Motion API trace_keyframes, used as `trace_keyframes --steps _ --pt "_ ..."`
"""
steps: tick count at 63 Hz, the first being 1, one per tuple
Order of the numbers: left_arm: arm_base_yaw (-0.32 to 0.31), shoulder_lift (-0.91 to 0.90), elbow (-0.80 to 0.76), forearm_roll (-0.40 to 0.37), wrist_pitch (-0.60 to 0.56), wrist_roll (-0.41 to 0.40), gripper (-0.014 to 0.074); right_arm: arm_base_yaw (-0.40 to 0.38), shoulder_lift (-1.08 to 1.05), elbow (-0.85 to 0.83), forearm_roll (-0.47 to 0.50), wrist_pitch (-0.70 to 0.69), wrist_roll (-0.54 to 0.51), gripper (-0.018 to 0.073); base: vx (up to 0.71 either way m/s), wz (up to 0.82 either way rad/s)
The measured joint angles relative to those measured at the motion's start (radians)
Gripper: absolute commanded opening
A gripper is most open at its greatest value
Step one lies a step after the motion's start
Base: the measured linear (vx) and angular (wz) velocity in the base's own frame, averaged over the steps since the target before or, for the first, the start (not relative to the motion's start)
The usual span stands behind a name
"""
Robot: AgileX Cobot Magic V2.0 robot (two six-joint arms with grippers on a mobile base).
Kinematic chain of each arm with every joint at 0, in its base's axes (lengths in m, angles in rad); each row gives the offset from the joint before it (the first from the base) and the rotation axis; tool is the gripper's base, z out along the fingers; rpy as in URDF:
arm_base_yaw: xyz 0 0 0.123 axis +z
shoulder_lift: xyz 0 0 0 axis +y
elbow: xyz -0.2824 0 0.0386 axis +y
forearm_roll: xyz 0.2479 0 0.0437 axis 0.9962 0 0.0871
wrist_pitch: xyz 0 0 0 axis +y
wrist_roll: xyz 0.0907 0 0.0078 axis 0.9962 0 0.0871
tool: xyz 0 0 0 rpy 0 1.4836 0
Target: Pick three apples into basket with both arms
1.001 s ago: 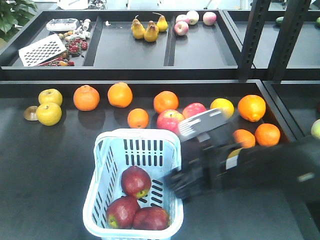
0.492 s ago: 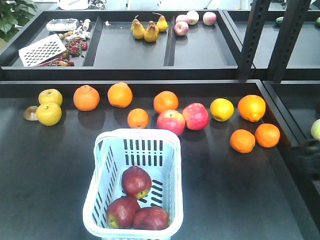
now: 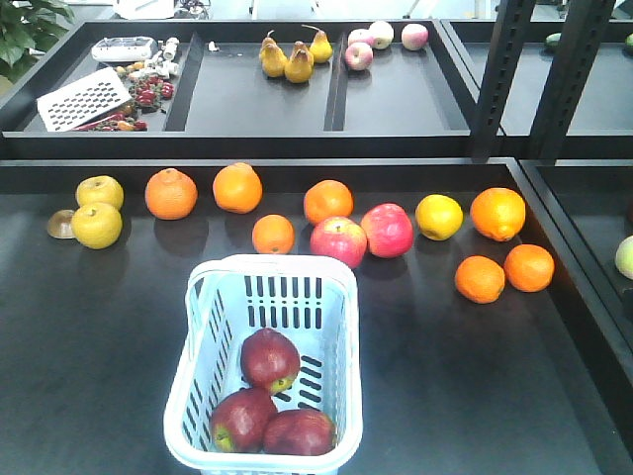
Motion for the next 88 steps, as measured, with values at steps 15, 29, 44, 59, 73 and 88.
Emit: trace_keyframes --steps 15,29,44,59,73,88 --pt "0.0 0.0 0.0 0.0 0.0 0.0 0.0572 0.0 0.0 0.0 -0.002 0.003 0.0 0.0592 0.0 0.0" --pt "0.0 0.0 0.0 0.0 0.0 0.0 0.0431 0.0 0.0 0.0 -0.014 0.006 0.0 0.0431 0.0 0.0" --pt "0.0 0.0 0.0 0.0 0.0 0.0 0.0004 0.0 0.0 0.0 -0.021 0.005 0.0 -0.0003 0.0 0.0" --pt "0.0 0.0 0.0 0.0 0.0 0.0 -0.0008 0.0 0.0 0.0 -0.021 -0.001 0.0 -0.0008 0.0 0.0" --pt "0.0 0.0 0.0 0.0 0.0 0.0 -0.0008 0.0 0.0 0.0 -0.021 -0.001 0.0 -0.0008 0.0 0.0" --pt "0.0 0.0 0.0 0.0 0.0 0.0 -0.0007 0.0 0.0 0.0 -0.021 -0.001 0.0 -0.0008 0.0 0.0"
